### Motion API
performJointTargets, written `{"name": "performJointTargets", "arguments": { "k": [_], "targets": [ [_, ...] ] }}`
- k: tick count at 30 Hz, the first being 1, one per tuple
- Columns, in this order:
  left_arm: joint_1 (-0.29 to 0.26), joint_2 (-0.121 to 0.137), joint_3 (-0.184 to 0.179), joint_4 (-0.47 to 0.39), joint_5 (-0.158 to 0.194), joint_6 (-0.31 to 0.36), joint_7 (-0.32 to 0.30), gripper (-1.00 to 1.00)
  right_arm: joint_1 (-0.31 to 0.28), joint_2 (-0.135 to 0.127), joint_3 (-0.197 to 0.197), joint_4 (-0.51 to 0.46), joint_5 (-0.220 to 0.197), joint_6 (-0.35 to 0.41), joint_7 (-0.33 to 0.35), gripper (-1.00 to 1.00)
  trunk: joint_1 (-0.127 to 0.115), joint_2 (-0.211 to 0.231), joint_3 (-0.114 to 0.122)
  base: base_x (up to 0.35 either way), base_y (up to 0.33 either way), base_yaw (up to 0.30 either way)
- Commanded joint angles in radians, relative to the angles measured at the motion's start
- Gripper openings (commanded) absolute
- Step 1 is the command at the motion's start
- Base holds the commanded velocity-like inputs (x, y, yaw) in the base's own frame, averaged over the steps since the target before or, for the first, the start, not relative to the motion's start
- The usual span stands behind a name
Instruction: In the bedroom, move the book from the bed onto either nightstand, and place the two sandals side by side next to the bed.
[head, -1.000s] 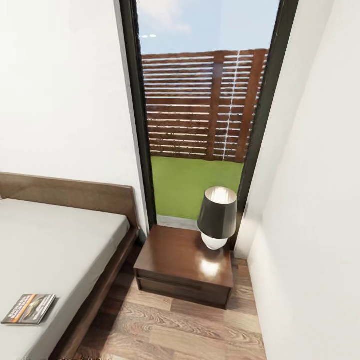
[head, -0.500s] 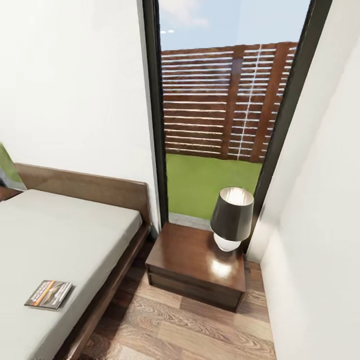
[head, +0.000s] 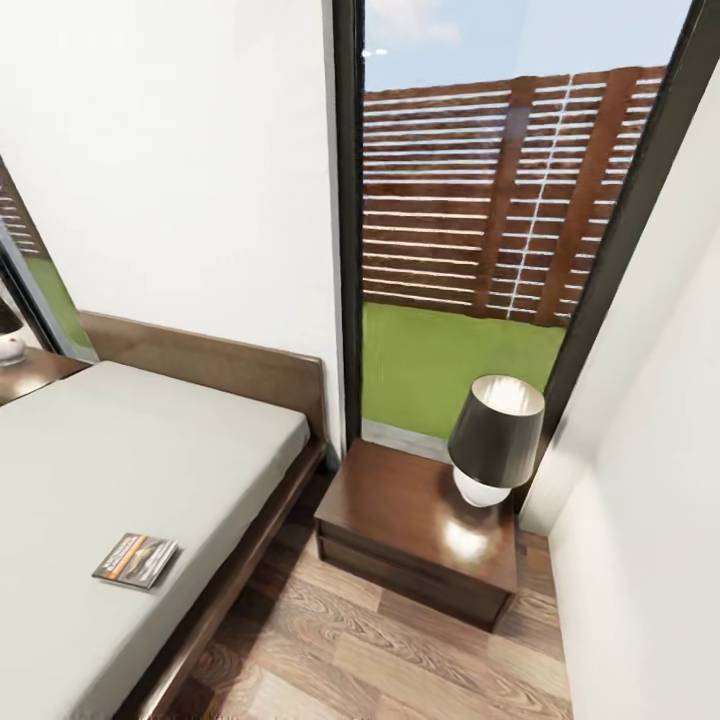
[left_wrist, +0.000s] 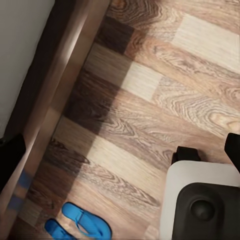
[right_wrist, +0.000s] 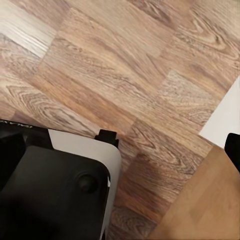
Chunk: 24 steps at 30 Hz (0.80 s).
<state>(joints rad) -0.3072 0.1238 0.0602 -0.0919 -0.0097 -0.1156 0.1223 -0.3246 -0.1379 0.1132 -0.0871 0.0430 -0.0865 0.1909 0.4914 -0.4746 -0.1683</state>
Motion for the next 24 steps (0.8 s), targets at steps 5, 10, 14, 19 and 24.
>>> {"name": "performJointTargets", "arguments": {
  "k": [5, 10, 14, 19, 24],
  "targets": [
    [-0.001, -0.001, 0.006, 0.001, -0.001, -0.004, 0.000, 1.00, 0.000, 0.000, 0.005, 0.001, 0.005, -0.004, 0.001, 1.00, 0.000, -0.002, -0.007, 0.000, 0.000, 0.206],
    [-0.001, -0.001, 0.006, 0.001, -0.002, -0.005, 0.000, 1.00, 0.000, 0.000, 0.005, 0.001, 0.005, -0.004, 0.001, 1.00, 0.000, -0.002, -0.013, 0.000, 0.000, 0.206],
    [-0.001, -0.001, 0.005, 0.001, -0.002, -0.005, 0.000, 1.00, -0.001, 0.000, 0.005, 0.001, 0.005, -0.004, 0.001, 1.00, 0.000, -0.002, -0.017, 0.000, 0.000, 0.206],
    [-0.001, -0.003, 0.006, 0.001, -0.002, -0.004, 0.000, 1.00, -0.001, 0.000, 0.005, 0.001, 0.005, -0.004, 0.001, 1.00, 0.000, -0.002, -0.023, 0.000, 0.000, 0.206],
    [-0.001, -0.006, 0.006, 0.001, -0.003, -0.004, 0.000, 1.00, -0.001, 0.000, 0.005, 0.001, 0.004, -0.004, 0.001, 1.00, 0.000, -0.002, -0.029, 0.025, 0.000, 0.206]
  ]
}}
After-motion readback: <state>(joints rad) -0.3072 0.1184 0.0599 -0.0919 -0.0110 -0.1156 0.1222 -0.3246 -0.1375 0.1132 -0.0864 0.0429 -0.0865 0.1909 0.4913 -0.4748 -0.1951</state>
